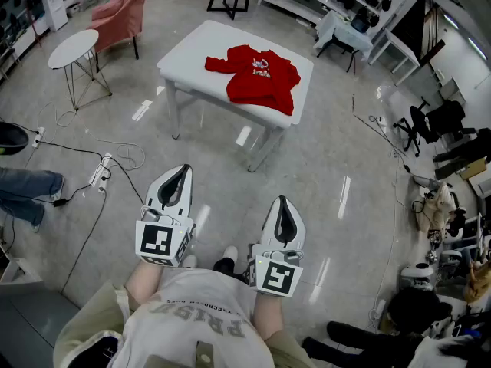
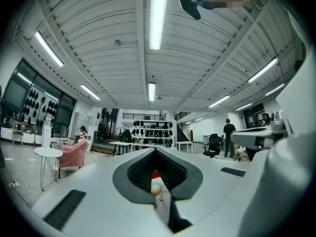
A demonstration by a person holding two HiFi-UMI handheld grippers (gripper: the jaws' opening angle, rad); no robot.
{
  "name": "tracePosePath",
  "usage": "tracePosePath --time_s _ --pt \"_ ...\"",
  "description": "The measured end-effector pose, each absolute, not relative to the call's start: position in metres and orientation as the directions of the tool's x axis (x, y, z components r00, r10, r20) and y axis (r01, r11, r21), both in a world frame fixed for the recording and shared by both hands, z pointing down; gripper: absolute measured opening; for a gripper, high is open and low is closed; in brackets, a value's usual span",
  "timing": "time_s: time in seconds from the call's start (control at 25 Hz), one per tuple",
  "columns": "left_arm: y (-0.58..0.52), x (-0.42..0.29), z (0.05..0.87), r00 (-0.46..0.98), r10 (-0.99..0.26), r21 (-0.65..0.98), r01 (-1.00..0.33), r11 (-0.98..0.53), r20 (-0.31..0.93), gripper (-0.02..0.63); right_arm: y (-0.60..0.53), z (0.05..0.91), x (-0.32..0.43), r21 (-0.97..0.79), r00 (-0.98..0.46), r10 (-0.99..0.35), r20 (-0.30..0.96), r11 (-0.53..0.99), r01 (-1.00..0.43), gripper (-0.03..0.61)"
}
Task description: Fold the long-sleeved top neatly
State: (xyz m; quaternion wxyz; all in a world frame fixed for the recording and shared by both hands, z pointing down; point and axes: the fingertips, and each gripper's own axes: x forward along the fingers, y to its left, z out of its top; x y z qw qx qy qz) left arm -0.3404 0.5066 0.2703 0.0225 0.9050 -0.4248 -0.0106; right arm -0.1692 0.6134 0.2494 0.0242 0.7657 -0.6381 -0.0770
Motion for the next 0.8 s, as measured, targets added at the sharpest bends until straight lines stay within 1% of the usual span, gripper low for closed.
tracePosePath --time_s 0.64,0.8 --pt "0.499 -0.314 0.278 0.63 -0.777 0.039 -0.777 -0.629 0.021 0.012 0.602 0.255 -0.146 0.14 0.143 -0.987 -0.072 -0.152 -0.978 -0.002" --pt "0.494 -0.301 0.278 0.616 -0.787 0.032 -0.787 -0.615 0.026 0.012 0.597 0.256 -0.126 0.07 0.123 -0.989 -0.086 -0.129 -0.989 0.0"
